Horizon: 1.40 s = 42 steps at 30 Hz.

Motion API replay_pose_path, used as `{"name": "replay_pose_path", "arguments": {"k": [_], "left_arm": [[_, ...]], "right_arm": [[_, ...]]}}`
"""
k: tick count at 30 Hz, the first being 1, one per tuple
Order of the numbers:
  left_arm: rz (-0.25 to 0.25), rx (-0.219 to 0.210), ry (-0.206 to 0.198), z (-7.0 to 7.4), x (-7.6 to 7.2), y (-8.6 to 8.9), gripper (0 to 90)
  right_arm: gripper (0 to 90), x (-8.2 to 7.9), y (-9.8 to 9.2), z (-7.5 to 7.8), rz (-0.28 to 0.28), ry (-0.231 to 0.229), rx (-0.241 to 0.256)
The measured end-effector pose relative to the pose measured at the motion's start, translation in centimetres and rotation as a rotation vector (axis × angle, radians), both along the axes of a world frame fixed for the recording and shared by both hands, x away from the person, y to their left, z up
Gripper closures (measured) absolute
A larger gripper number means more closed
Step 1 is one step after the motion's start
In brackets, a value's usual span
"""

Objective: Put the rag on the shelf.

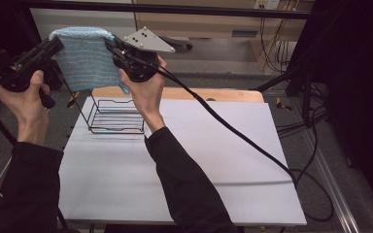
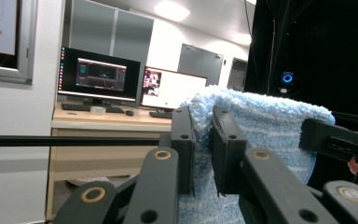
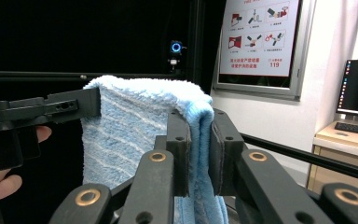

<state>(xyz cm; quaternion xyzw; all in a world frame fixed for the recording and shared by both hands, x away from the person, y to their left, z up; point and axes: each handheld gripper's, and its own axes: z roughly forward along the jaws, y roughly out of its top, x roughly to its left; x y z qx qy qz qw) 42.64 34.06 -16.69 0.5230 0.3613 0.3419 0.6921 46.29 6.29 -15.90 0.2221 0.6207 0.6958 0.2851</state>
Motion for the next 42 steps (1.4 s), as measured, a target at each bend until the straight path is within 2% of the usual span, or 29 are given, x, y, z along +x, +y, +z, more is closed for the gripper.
{"name": "replay_pose_path", "arguments": {"k": [11, 25, 31, 42], "left_arm": [[0.025, -0.029, -0.011, 1.3, 1.6, 0.7, 80.0], [0.045, -0.061, -0.027, 1.7, 3.7, 0.9, 80.1], [0.052, -0.065, -0.015, 1.4, 5.1, 0.9, 80.1], [0.077, -0.029, 0.024, 0.0, 7.5, 0.9, 80.1]], "right_arm": [[80.6, 1.4, 1.1, 1.8, -0.015, -0.024, -0.017], [80.7, 3.5, 2.0, 2.9, -0.04, -0.05, -0.03], [80.7, 4.6, 2.1, 2.7, -0.05, -0.044, -0.038], [80.8, 6.7, 2.5, 1.5, -0.071, -0.01, -0.081]]}}
